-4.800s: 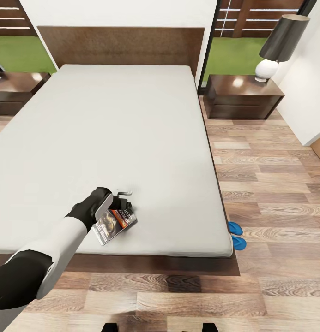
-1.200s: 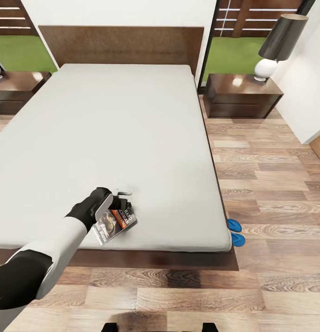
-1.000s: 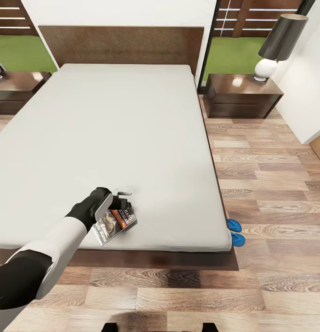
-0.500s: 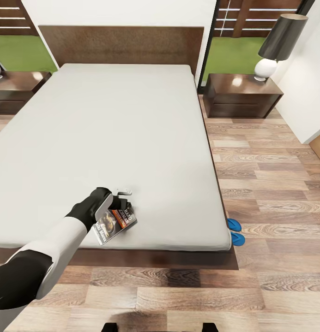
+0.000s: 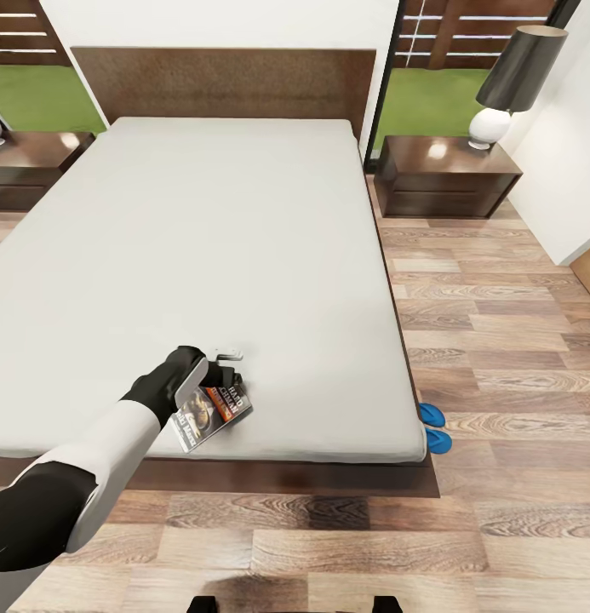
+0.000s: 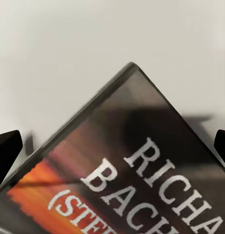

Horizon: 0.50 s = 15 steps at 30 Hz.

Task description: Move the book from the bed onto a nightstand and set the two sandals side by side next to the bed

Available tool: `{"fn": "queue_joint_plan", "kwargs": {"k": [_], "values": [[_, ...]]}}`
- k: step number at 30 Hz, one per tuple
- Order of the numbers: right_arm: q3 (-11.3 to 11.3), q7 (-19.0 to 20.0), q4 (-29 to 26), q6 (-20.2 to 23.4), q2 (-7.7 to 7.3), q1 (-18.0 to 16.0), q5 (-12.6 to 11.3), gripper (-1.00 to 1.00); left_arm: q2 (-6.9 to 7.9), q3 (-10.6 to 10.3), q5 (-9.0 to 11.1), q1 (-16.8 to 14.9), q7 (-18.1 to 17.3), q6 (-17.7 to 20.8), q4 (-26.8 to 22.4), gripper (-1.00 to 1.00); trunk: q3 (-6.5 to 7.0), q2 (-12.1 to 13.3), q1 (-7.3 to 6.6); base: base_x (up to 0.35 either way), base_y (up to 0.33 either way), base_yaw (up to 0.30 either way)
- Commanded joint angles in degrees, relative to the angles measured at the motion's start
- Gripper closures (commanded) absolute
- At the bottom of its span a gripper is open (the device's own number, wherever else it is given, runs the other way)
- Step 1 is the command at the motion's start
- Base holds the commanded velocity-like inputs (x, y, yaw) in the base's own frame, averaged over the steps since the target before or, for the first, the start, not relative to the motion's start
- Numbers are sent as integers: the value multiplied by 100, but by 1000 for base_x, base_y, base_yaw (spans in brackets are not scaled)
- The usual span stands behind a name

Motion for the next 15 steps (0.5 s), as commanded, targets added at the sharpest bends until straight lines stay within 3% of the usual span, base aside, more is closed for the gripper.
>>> {"fn": "queue_joint_plan", "kwargs": {"k": [1, 15], "values": [[-11, -1, -9, 25, 0, 2, 60, -100, 8, -38, 112, 0, 40, 30, 91, -100, -3, -2, 1, -2, 0, 0], [-11, 0, -9, 25, 0, 2, 60, -100, 4, -38, 112, 0, 40, 28, 92, -100, -3, -2, 1, -3, 0, 0]]}}
